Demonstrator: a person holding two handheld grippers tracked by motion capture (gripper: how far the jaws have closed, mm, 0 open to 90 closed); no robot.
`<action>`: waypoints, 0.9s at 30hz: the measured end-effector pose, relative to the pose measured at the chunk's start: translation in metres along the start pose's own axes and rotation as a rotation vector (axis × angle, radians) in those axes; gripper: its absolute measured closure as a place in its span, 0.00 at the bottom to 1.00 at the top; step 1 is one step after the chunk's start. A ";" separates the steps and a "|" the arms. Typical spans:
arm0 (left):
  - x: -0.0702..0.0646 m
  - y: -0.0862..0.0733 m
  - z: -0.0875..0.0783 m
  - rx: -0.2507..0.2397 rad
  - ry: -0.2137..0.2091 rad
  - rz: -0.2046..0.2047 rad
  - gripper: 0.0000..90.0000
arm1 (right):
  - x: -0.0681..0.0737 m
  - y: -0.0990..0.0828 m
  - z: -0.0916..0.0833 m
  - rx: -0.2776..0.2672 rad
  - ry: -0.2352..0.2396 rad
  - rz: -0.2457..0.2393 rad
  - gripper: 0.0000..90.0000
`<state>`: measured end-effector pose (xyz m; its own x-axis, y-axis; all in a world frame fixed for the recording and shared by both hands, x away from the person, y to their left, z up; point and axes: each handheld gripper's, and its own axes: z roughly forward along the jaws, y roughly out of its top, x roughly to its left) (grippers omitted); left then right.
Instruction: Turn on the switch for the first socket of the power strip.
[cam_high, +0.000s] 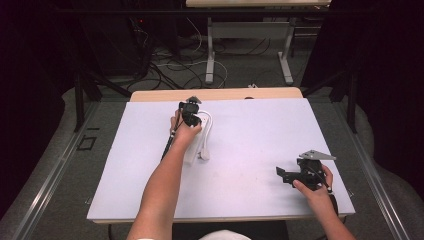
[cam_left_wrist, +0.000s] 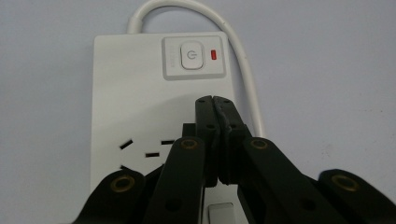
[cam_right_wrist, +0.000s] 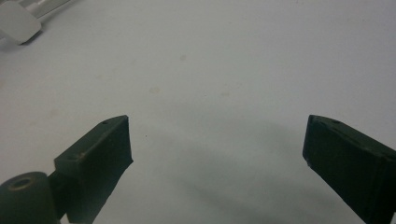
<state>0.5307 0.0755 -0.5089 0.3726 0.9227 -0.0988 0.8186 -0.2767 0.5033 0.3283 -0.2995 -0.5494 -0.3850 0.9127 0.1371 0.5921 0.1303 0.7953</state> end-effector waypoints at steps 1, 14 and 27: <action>0.000 0.000 0.000 0.001 0.000 -0.001 1.00 | 0.000 0.000 0.000 -0.001 0.001 0.003 0.08; 0.001 -0.002 0.004 -0.008 -0.008 -0.022 1.00 | 0.001 0.000 0.001 0.000 0.006 0.003 0.08; -0.002 -0.005 0.007 -0.020 -0.002 0.004 1.00 | 0.002 0.000 0.000 -0.001 0.007 0.003 0.08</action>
<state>0.5291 0.0730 -0.5166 0.3765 0.9212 -0.0985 0.8082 -0.2746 0.5210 0.3280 -0.2978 -0.5493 -0.3878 0.9105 0.1436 0.5930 0.1272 0.7951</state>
